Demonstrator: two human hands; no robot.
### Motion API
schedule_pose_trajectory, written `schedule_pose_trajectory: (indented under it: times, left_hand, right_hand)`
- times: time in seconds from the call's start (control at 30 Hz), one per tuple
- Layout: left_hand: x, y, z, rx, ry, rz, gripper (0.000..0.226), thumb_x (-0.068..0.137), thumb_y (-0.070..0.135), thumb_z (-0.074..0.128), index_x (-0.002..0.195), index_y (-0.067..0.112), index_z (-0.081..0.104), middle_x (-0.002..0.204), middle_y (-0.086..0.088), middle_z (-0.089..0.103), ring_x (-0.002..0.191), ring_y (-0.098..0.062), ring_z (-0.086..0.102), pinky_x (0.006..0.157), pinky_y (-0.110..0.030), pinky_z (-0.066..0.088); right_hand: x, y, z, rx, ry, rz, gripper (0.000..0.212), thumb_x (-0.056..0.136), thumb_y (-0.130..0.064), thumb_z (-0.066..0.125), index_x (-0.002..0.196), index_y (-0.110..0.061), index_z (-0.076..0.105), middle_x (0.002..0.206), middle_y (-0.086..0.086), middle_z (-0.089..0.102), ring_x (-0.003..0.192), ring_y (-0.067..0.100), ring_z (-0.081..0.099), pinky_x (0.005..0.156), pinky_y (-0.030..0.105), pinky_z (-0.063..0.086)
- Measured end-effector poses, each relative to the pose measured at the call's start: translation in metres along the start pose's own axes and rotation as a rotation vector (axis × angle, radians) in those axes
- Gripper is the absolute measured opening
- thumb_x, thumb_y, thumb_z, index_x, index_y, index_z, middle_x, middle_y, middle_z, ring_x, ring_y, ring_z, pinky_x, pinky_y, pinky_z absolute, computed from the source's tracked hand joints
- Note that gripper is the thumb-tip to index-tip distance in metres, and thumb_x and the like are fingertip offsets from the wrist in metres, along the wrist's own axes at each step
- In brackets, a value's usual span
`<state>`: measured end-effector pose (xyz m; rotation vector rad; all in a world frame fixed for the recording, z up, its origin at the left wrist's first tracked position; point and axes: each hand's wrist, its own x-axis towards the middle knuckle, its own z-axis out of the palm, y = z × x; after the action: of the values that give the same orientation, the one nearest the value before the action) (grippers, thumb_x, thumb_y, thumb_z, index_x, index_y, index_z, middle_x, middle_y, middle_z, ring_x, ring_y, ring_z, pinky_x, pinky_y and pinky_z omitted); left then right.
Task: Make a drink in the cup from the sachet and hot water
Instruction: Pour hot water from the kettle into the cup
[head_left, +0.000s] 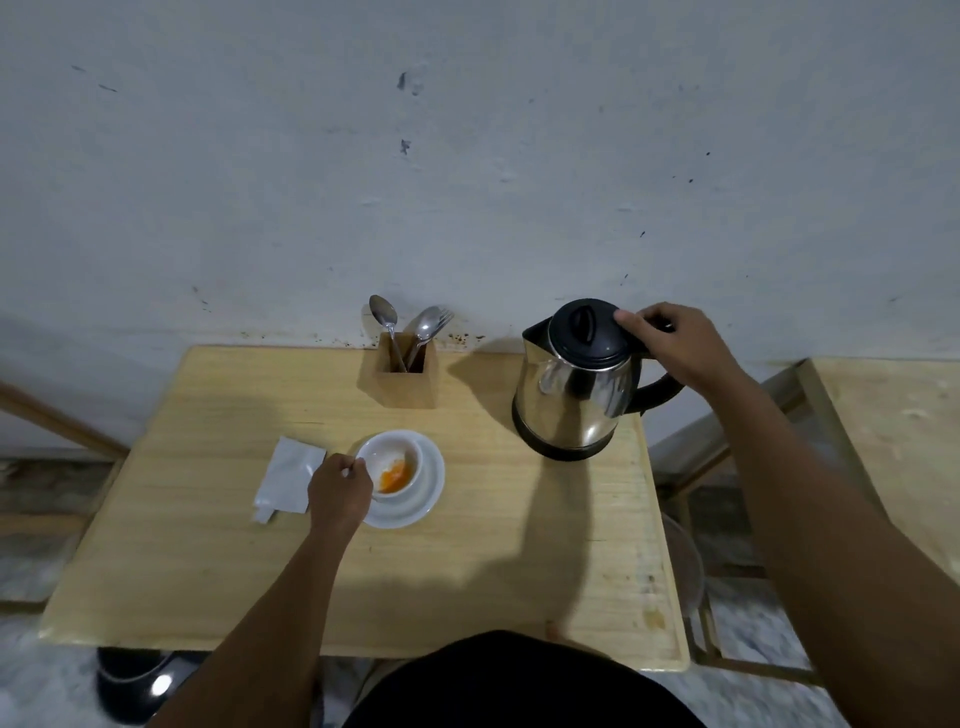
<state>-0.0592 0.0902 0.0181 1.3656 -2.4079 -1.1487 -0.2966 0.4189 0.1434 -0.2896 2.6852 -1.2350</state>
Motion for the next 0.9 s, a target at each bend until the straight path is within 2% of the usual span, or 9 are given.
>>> schedule_pose_trajectory:
  times: [0.07, 0.17, 0.3, 0.4, 0.5, 0.57, 0.7, 0.9]
  left_hand:
    - [-0.002, 0.001, 0.001, -0.004, 0.016, -0.010, 0.028, 0.092, 0.016, 0.048, 0.077, -0.004, 0.061, 0.085, -0.022, 0.067, 0.088, -0.038, 0.061, 0.081, -0.041, 0.044]
    - [-0.005, 0.004, 0.003, 0.019, 0.022, 0.004, 0.030, 0.093, 0.015, 0.048, 0.078, -0.007, 0.061, 0.084, -0.025, 0.067, 0.086, -0.041, 0.061, 0.078, -0.045, 0.046]
    - [-0.005, 0.007, 0.004, -0.010, 0.016, -0.058, 0.024, 0.092, 0.015, 0.049, 0.101, -0.003, 0.063, 0.100, -0.025, 0.068, 0.098, -0.043, 0.063, 0.081, -0.042, 0.048]
    - [-0.004, 0.007, 0.005, -0.014, 0.016, -0.060, 0.023, 0.092, 0.015, 0.050, 0.100, -0.002, 0.064, 0.099, -0.024, 0.068, 0.097, -0.043, 0.063, 0.079, -0.041, 0.048]
    - [-0.006, 0.006, 0.004, -0.002, 0.006, -0.023, 0.028, 0.093, 0.015, 0.049, 0.081, -0.008, 0.062, 0.080, -0.024, 0.068, 0.083, -0.041, 0.062, 0.070, -0.037, 0.043]
    - [-0.006, 0.005, 0.002, -0.022, -0.009, -0.031, 0.029, 0.093, 0.017, 0.050, 0.077, -0.005, 0.061, 0.072, -0.019, 0.065, 0.076, -0.036, 0.061, 0.068, -0.035, 0.041]
    - [-0.005, 0.003, 0.001, -0.033, -0.029, -0.023, 0.027, 0.092, 0.018, 0.052, 0.080, -0.003, 0.062, 0.073, -0.018, 0.067, 0.075, -0.033, 0.061, 0.068, -0.034, 0.042]
    - [-0.004, -0.001, 0.000, -0.065, -0.043, -0.040, 0.022, 0.092, 0.020, 0.051, 0.081, 0.004, 0.062, 0.072, -0.012, 0.065, 0.075, -0.030, 0.061, 0.070, -0.034, 0.043]
  right_hand:
    - [0.008, 0.005, -0.005, 0.003, -0.069, -0.008, 0.058, 0.078, -0.068, 0.062, 0.082, -0.010, 0.068, 0.079, 0.004, 0.070, 0.076, 0.016, 0.067, 0.069, 0.028, 0.050]
    - [0.016, 0.016, -0.005, 0.003, -0.086, -0.018, 0.071, 0.078, -0.072, 0.058, 0.070, -0.002, 0.065, 0.061, 0.011, 0.066, 0.063, 0.022, 0.065, 0.068, 0.034, 0.049]
    - [0.022, 0.027, -0.009, 0.048, -0.155, -0.016, 0.088, 0.069, -0.080, 0.057, 0.059, 0.007, 0.059, 0.047, 0.016, 0.055, 0.049, 0.023, 0.056, 0.062, 0.034, 0.046]
    - [0.024, 0.031, -0.008, 0.099, -0.141, -0.029, 0.097, 0.060, -0.085, 0.059, 0.055, 0.012, 0.050, 0.049, 0.015, 0.041, 0.047, 0.022, 0.047, 0.057, 0.034, 0.043]
    - [0.024, 0.036, -0.002, 0.158, -0.081, -0.043, 0.095, 0.061, -0.080, 0.064, 0.054, 0.013, 0.048, 0.048, 0.012, 0.035, 0.046, 0.021, 0.040, 0.054, 0.034, 0.038]
    - [0.023, 0.041, 0.000, 0.181, -0.046, -0.046, 0.095, 0.061, -0.078, 0.067, 0.056, 0.015, 0.050, 0.048, 0.011, 0.035, 0.046, 0.021, 0.038, 0.053, 0.034, 0.037]
    - [0.020, 0.043, 0.003, 0.202, 0.004, -0.054, 0.099, 0.057, -0.080, 0.068, 0.058, 0.018, 0.051, 0.048, 0.012, 0.037, 0.047, 0.022, 0.039, 0.052, 0.035, 0.036]
    - [0.009, 0.033, 0.008, 0.192, 0.039, -0.106, 0.089, 0.063, -0.071, 0.071, 0.049, 0.012, 0.045, 0.045, 0.010, 0.034, 0.044, 0.021, 0.037, 0.050, 0.032, 0.031]
